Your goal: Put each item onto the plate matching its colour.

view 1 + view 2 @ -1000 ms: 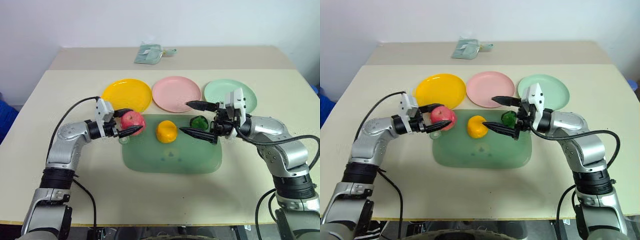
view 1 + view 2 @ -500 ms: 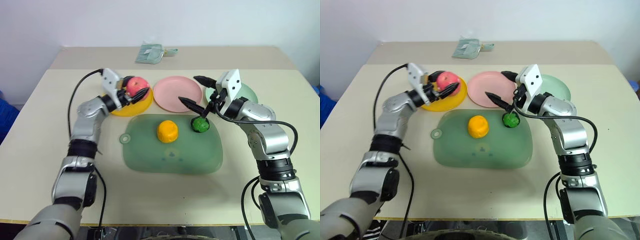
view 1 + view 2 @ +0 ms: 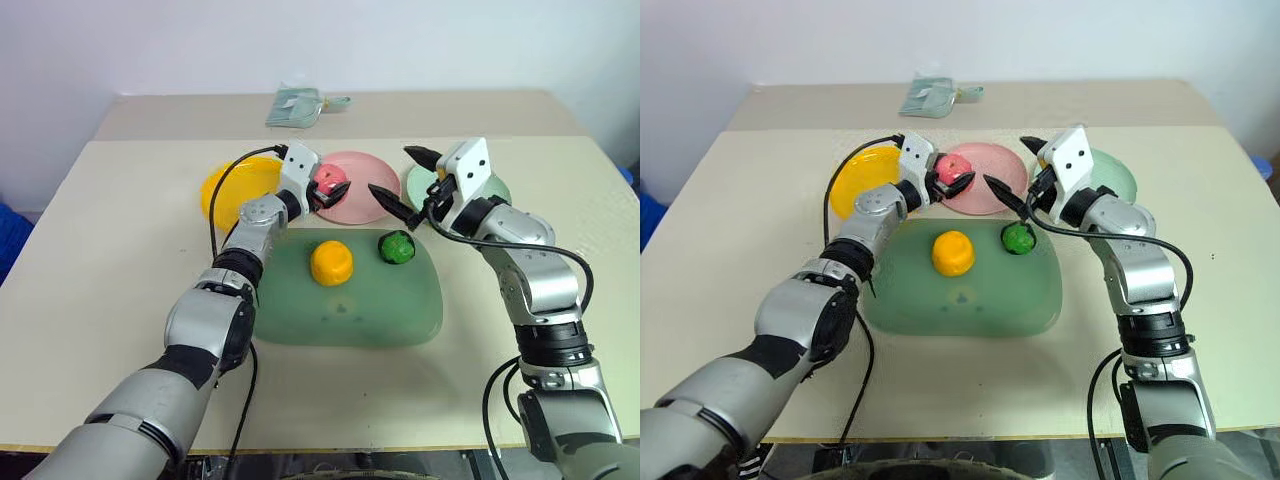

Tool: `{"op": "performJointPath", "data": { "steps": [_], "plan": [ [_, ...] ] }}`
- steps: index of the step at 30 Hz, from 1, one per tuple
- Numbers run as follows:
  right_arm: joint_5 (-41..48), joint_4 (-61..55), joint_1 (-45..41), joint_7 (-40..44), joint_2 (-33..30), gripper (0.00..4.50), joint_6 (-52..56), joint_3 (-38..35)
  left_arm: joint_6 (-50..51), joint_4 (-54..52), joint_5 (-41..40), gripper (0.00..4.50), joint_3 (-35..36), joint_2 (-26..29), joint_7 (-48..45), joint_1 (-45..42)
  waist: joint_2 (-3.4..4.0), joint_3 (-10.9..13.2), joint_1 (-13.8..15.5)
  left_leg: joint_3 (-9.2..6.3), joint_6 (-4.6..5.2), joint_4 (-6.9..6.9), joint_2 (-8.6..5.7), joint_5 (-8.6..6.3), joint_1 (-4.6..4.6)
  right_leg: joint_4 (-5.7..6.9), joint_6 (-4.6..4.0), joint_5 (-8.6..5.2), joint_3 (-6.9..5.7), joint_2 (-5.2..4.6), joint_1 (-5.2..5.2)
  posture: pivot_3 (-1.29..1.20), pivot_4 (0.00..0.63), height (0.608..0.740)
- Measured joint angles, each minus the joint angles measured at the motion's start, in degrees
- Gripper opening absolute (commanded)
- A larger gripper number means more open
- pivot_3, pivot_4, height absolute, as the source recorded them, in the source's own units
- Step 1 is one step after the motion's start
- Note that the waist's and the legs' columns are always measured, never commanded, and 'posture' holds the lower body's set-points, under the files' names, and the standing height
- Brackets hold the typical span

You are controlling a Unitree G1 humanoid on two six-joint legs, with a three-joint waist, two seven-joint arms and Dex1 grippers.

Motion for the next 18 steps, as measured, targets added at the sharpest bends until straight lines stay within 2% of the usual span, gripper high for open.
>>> {"op": "performJointPath", "data": {
  "steps": [9,11,14,16,18],
  "plan": [
    [0.58,-1.65,0.24,-0.44,-0.02,4.50,1.28,-1.15,-1.56,0.04,-0.31,4.46,2.32,0.47,-4.40,-3.13,-0.02,0.01,0.04,-0.01,-0.01,0.00,0.00,0.01,0.00,0.00,0.01,0.00,0.00,0.09,0.01,0.00,0.150,0.729],
    [0.65,-1.68,0.24,-0.32,0.01,4.50,1.28,-1.15,-2.32,-2.84,-1.11,4.46,2.35,2.28,-9.04,-2.69,-0.02,0.01,-0.20,-0.01,-0.02,-0.03,0.02,0.01,0.00,0.00,0.01,0.00,0.01,0.08,-0.01,0.00,0.150,0.729],
    [1.19,-1.62,0.06,0.27,0.21,4.50,1.28,-1.10,0.69,-14.36,-5.24,4.46,2.51,5.98,-20.31,1.22,-0.01,0.01,-0.66,-0.01,-0.06,-0.08,0.05,0.03,0.01,-0.03,0.00,0.00,0.11,0.05,-0.01,0.00,0.150,0.729],
    [2.36,-1.49,-0.18,1.24,0.22,4.50,1.31,-1.19,6.37,-26.15,-9.05,4.46,1.70,10.16,-29.28,7.37,0.01,0.00,-1.50,-0.02,-0.08,-0.10,0.07,0.04,0.02,-0.03,0.00,0.00,0.18,0.05,-0.01,0.00,0.150,0.729],
    [3.70,-1.37,-0.23,2.30,0.08,4.50,1.89,-1.76,12.86,-34.55,-12.34,4.46,1.47,13.12,-34.28,12.94,0.02,0.00,-1.61,-0.05,-0.10,-0.09,0.09,0.05,0.02,-0.02,-0.01,0.00,0.20,0.06,-0.01,0.00,0.150,0.729]
  ]
}}
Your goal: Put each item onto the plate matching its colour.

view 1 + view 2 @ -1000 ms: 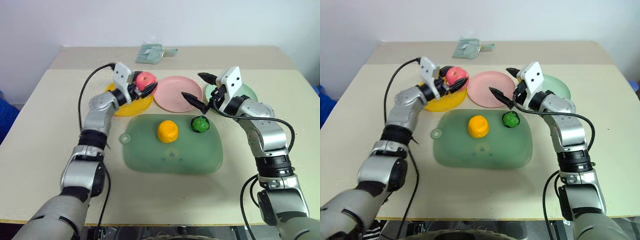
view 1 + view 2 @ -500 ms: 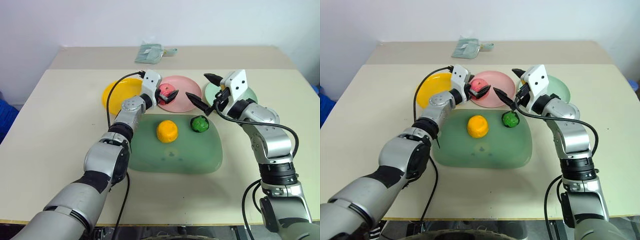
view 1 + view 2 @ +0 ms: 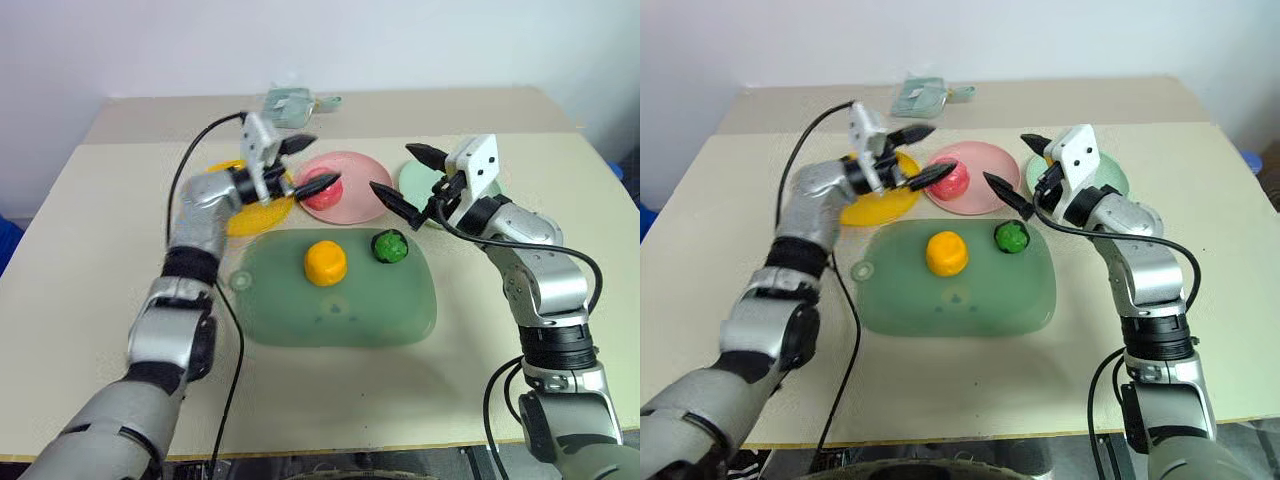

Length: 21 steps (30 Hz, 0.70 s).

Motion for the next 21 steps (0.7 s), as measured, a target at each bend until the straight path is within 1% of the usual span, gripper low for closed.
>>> {"op": "performJointPath", "data": {
  "steps": [1,3,5,6,9,12,15,21],
  "plan": [
    [1.47,0.00,-0.08,1.49,-0.19,4.50,1.10,-0.05,5.79,-4.34,-3.08,4.46,0.13,1.35,-1.82,2.75,0.00,0.00,0.08,-0.02,-0.01,0.02,0.02,0.00,0.00,0.00,0.00,0.00,0.00,0.01,0.01,0.00,0.150,0.729],
    [5.06,-0.47,0.16,4.71,-0.84,4.50,4.12,-0.04,11.91,-10.67,-6.70,4.46,0.28,3.53,-4.09,5.96,-0.01,0.00,0.47,-0.05,0.01,0.08,0.01,0.00,-0.01,-0.01,0.00,0.00,-0.01,0.01,0.04,0.00,0.150,0.729],
    [10.17,-3.19,2.08,9.52,-3.20,4.50,7.77,-0.13,15.18,-18.05,-8.67,4.46,0.09,5.84,-5.95,9.82,-0.01,0.00,0.89,-0.08,0.06,0.11,-0.01,-0.03,0.01,-0.07,0.00,0.00,-0.01,-0.04,0.12,0.00,0.150,0.729],
    [11.19,-3.90,2.54,10.60,-3.78,4.50,8.45,-0.17,15.88,-19.51,-8.86,4.46,-0.01,6.01,-6.08,10.69,-0.01,0.00,1.01,-0.08,0.06,0.11,-0.02,-0.04,0.01,-0.09,0.00,0.01,-0.01,-0.05,0.13,0.00,0.150,0.729],
    [13.29,-5.80,3.46,14.12,-6.22,4.50,10.00,-0.16,16.88,-24.06,-8.60,4.46,-2.91,4.53,-4.92,14.03,-0.01,0.00,1.80,-0.08,0.16,0.16,-0.04,-0.09,0.02,-0.07,0.00,0.01,-0.02,-0.09,0.15,0.00,0.150,0.729],
    [14.30,-7.10,4.48,16.54,-8.86,4.50,10.71,-0.17,17.93,-26.29,-7.70,4.46,-6.93,3.45,-4.82,16.58,-0.01,0.00,1.81,-0.08,0.20,0.17,-0.04,-0.12,0.02,-0.07,0.00,0.01,-0.02,-0.10,0.16,0.00,0.150,0.729],
    [14.24,-7.25,5.74,16.90,-9.21,4.50,10.64,-0.19,18.58,-26.95,-7.37,4.46,-9.06,3.28,-4.77,17.21,-0.01,0.00,1.59,-0.08,0.19,0.12,-0.03,-0.11,0.02,-0.06,0.00,0.01,-0.02,-0.09,0.10,0.00,0.150,0.729],
    [14.17,-7.50,6.18,15.41,-9.13,4.50,10.56,-0.22,12.31,-22.82,0.37,4.46,-13.29,3.52,-2.34,15.17,-0.01,0.00,1.74,-0.06,0.15,0.11,-0.04,-0.09,0.02,-0.07,0.00,0.01,-0.02,-0.10,0.11,0.00,0.150,0.729]
  ]
}}
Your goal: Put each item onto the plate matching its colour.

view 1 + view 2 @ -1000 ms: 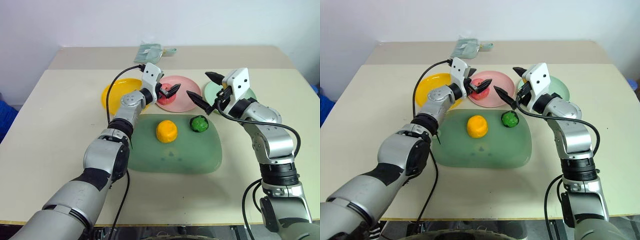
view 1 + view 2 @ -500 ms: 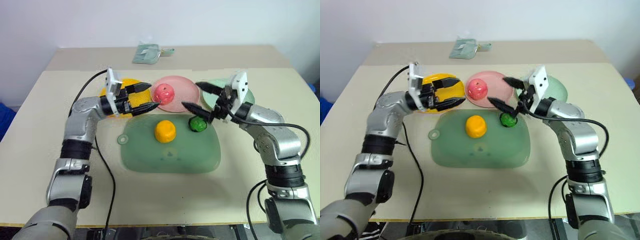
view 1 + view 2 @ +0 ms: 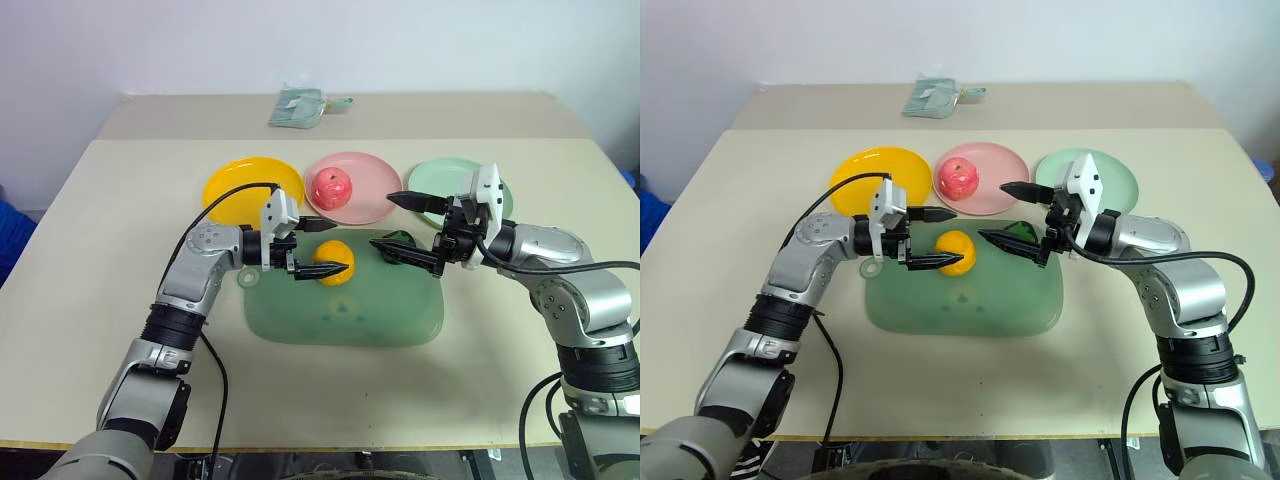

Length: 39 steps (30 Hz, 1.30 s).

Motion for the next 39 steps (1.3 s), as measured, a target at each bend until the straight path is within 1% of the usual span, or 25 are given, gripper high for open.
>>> {"op": "performJointPath", "data": {
  "steps": [4,7,8,9,11,15,19,21,24,26,29,31,33,35,37,39],
  "plan": [
    [0.00,-0.46,0.89,-0.25,-0.02,4.50,0.00,0.00,-1.82,1.64,2.18,4.46,-1.58,-0.13,0.01,0.01,0.00,0.00,0.07,0.00,0.00,0.00,-0.01,0.00,-0.01,-0.01,0.00,0.00,0.00,-0.01,0.00,0.00,0.150,0.729],
    [-0.30,-0.46,1.29,-0.78,-0.02,4.50,-0.07,0.00,-1.40,2.28,3.41,3.65,-2.98,-0.22,-0.04,0.10,0.00,0.00,0.00,0.00,0.02,0.00,0.00,-0.01,-0.01,0.00,0.00,0.00,0.00,-0.01,0.00,0.00,0.150,0.729],
    [-0.47,-0.46,1.29,-0.88,-0.04,4.50,-0.08,0.00,-1.36,2.22,3.40,3.16,-3.16,-0.22,-0.25,0.16,0.00,0.00,0.00,0.00,0.02,0.00,0.00,-0.01,-0.01,0.00,0.00,0.00,0.00,0.00,0.00,0.00,0.150,0.729],
    [-0.51,-0.46,1.29,-1.01,-0.03,4.50,-0.10,0.00,-1.34,2.12,3.39,2.82,-3.24,-0.22,-0.28,0.18,0.00,0.00,-0.01,0.00,0.02,-0.01,0.00,-0.01,0.00,0.00,0.00,0.00,0.00,-0.01,0.00,0.00,0.150,0.729],
    [-0.55,-0.46,1.28,-1.24,-0.03,4.50,-0.12,0.00,-1.09,1.52,3.27,2.74,-3.22,-0.29,-0.13,0.54,0.00,0.00,-0.01,0.00,0.02,0.00,0.00,-0.01,0.00,0.00,0.00,0.00,0.00,-0.01,0.00,0.00,0.150,0.729],
    [-0.96,-0.41,1.23,-1.35,-0.01,4.50,-0.33,0.05,-0.06,0.82,2.82,2.74,-1.95,-0.35,1.77,0.75,0.00,0.00,0.00,0.00,0.02,0.00,0.00,-0.01,0.00,0.00,0.00,0.00,0.00,-0.01,0.00,0.00,0.150,0.729],
    [-1.11,-0.29,1.13,-1.41,0.27,4.50,-0.46,0.04,1.33,1.06,0.65,2.74,4.47,0.23,7.13,-0.23,-0.01,0.00,-0.01,0.00,0.02,0.00,0.00,-0.01,-0.01,0.00,0.00,0.00,-0.01,0.00,-0.02,0.00,0.150,0.729],
    [-0.80,-0.21,0.30,-1.88,1.55,4.50,-0.46,0.01,-0.08,3.42,0.78,2.74,8.58,0.82,12.86,-2.49,-0.02,0.01,-0.08,-0.01,0.02,0.01,0.01,-0.01,-0.01,0.02,0.00,0.00,-0.01,0.01,-0.04,0.00,0.150,0.729],
    [-1.41,0.23,-2.39,-4.82,5.65,4.50,-1.60,0.39,-3.26,5.98,0.87,2.74,14.86,1.70,20.29,-4.93,-0.01,0.00,-0.26,0.00,-0.09,-0.02,0.01,0.05,0.00,0.05,0.01,0.00,-0.01,0.02,-0.06,0.00,0.150,0.729],
    [-3.06,1.09,-4.23,-7.09,7.64,4.50,-2.45,1.42,-5.12,8.98,2.24,2.74,15.97,1.66,25.08,-5.83,-0.01,0.00,-0.11,0.01,-0.10,0.00,0.00,0.06,0.01,0.05,0.01,0.01,-0.01,0.02,-0.05,0.00,0.150,0.729],
    [-4.88,2.02,-5.66,-9.11,10.70,4.50,-2.94,3.87,-12.65,18.18,6.62,2.74,17.99,-0.15,37.74,-7.01,-0.07,0.02,0.30,-0.01,-0.10,0.02,-0.04,0.06,-0.03,0.06,0.02,0.01,-0.04,0.01,-0.06,0.00,0.150,0.729],
    [-5.05,2.15,-5.65,-9.03,10.90,4.50,-2.95,4.59,-14.78,22.53,7.43,2.74,18.75,-1.23,42.22,-8.20,-0.10,0.04,0.55,-0.01,-0.09,0.05,-0.12,0.06,-0.09,0.05,0.07,0.04,-0.05,-0.05,-0.08,0.00,0.150,0.729],
    [-5.11,2.17,-5.67,-8.80,10.86,4.50,-2.97,4.59,-15.68,24.86,7.61,2.74,18.95,-2.70,44.43,-9.72,-0.12,0.04,0.89,0.02,-0.05,0.12,-0.14,0.03,-0.10,0.04,0.11,0.06,-0.05,-0.06,-0.06,0.00,0.150,0.729],
    [-5.12,2.22,-5.67,-8.39,10.75,4.50,-2.96,4.62,-16.51,26.05,7.34,3.76,18.98,-3.85,44.59,-10.69,-0.12,0.04,1.02,0.03,-0.05,0.13,-0.13,0.03,-0.10,0.04,0.12,0.07,-0.05,-0.05,-0.06,0.00,0.150,0.729],
    [-5.15,2.50,-5.69,-8.05,10.40,4.50,-2.97,4.61,-16.61,26.77,7.03,4.45,18.96,-4.73,44.26,-10.77,-0.12,0.04,0.90,0.03,-0.05,0.12,-0.11,0.03,-0.09,0.05,0.12,0.07,-0.05,-0.04,-0.06,0.00,0.150,0.729],
    [-5.24,2.75,-5.69,-7.99,10.15,4.50,-2.96,4.60,-16.61,27.54,7.09,4.45,18.93,-4.79,44.62,-10.54,-0.12,0.04,0.64,0.03,-0.06,0.11,-0.10,0.03,-0.09,0.06,0.12,0.07,-0.04,-0.02,-0.09,0.00,0.150,0.729]
  ]
}}
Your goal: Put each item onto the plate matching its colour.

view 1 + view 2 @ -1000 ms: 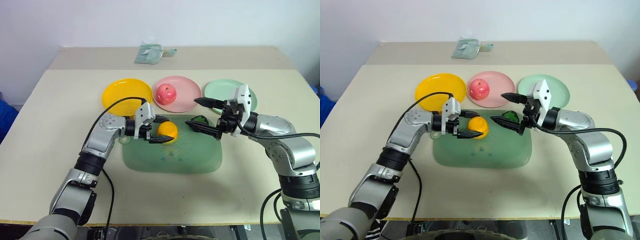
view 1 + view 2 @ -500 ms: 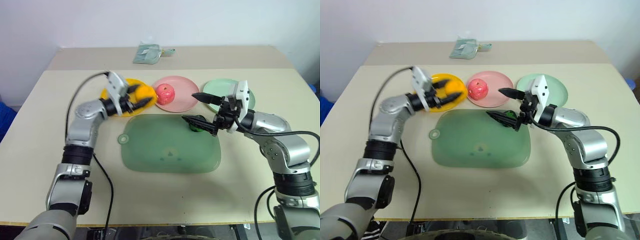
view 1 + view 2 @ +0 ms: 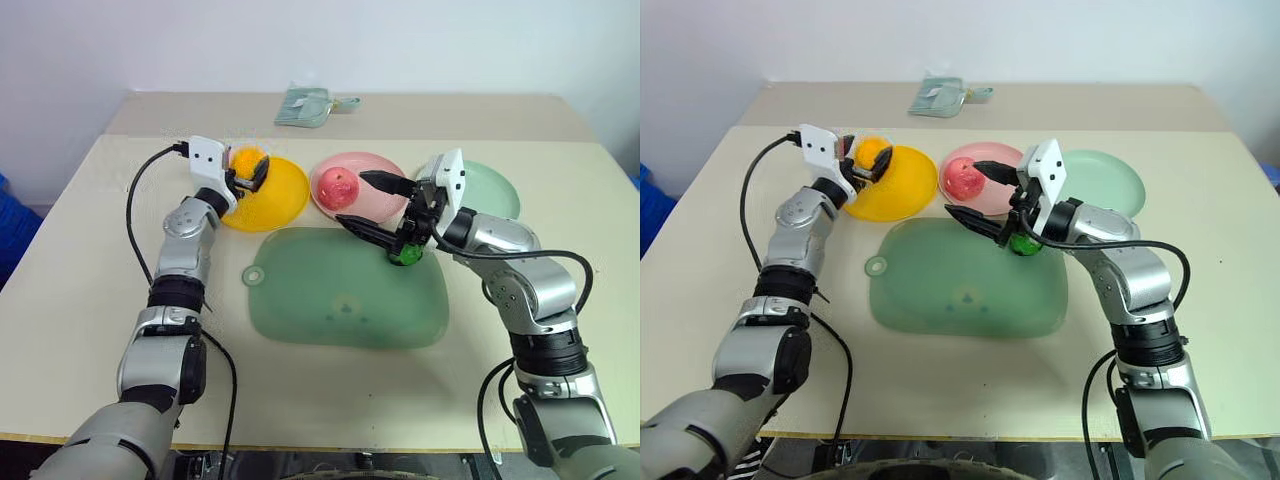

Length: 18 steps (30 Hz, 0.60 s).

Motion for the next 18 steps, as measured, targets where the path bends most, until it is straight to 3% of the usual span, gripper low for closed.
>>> {"op": "performJointPath", "data": {
  "steps": [6,12,14,18],
  "plan": [
    [-1.75,0.37,-0.01,-0.09,-0.88,4.50,-0.10,0.07,-0.48,-3.98,-0.68,4.45,-0.60,2.82,-5.80,2.48,0.00,0.00,-1.02,0.00,-0.03,-0.08,0.02,0.01,0.00,0.00,0.00,0.00,0.01,0.00,-0.04,0.00,0.150,0.729],
    [-8.87,5.73,0.21,0.49,-4.93,4.50,-1.24,3.26,10.67,-27.71,-16.73,4.45,-1.08,11.53,-31.11,11.22,0.05,-0.01,-1.45,0.01,-0.04,-0.11,0.04,0.02,0.02,-0.06,-0.02,-0.01,0.04,-0.04,0.01,0.00,0.150,0.729],
    [-11.14,7.45,0.21,0.97,-6.09,4.50,-1.70,4.45,15.59,-34.02,-20.19,4.45,-1.65,14.71,-36.09,14.58,0.05,-0.01,-1.62,0.00,-0.04,-0.11,0.04,0.02,0.05,-0.06,-0.03,-0.01,0.04,-0.04,0.02,0.00,0.150,0.729],
    [-14.48,11.01,0.24,1.52,-8.37,4.50,-2.03,5.25,17.78,-37.06,-19.89,4.45,-3.39,18.38,-40.03,18.07,0.05,-0.01,-1.69,-0.01,-0.02,-0.11,0.04,0.01,0.09,-0.05,-0.03,-0.01,0.04,-0.03,0.06,0.00,0.150,0.729]
  ]
}}
